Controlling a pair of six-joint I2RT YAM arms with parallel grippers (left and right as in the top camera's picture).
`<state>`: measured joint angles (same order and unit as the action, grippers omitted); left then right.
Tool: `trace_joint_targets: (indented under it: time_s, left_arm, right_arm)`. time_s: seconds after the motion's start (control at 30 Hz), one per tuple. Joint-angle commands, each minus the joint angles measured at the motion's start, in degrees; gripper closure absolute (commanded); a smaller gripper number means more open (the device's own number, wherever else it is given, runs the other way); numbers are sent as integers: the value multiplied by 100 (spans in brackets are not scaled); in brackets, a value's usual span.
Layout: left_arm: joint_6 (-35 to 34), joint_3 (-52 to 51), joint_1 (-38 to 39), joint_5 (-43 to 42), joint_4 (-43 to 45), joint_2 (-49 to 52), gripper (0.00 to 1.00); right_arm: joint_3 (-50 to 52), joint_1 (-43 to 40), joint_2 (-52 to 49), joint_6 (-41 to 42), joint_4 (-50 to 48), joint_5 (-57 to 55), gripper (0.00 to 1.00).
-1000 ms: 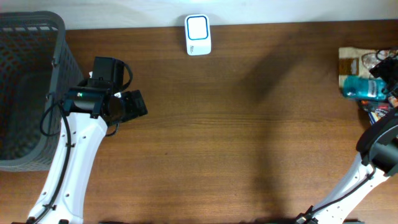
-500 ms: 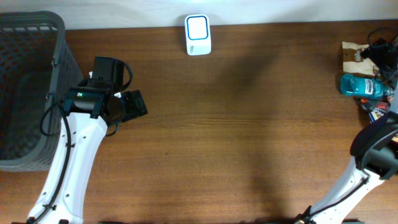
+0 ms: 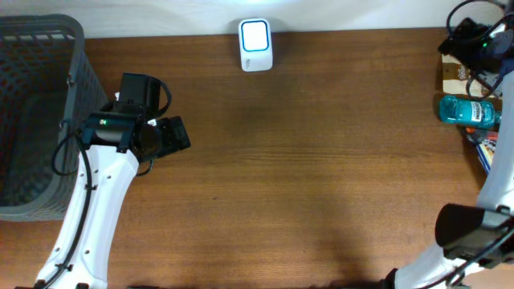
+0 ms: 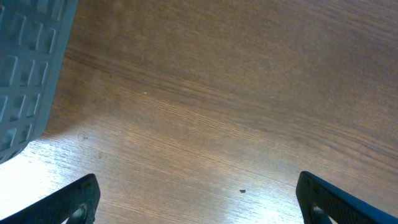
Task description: Scan the item barcode
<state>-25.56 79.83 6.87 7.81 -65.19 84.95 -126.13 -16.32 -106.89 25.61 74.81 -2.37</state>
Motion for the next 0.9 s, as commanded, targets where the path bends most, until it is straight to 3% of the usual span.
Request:
trace_joint_targets:
  time_s: [0.0,0.6,0.87]
  left_arm:
    - [-68,57,-28,61,-7,-66,1]
    - [-68,57,-28,61,-7,-66,1]
    - [-68,57,-28,61,-4,-66,1]
  right_arm:
    - [-96,286,144,28,328,44,1]
    - [-94,1574,544,-103,1158,-57,1]
    - [-79,2533,1115,-280,2074,-494,1]
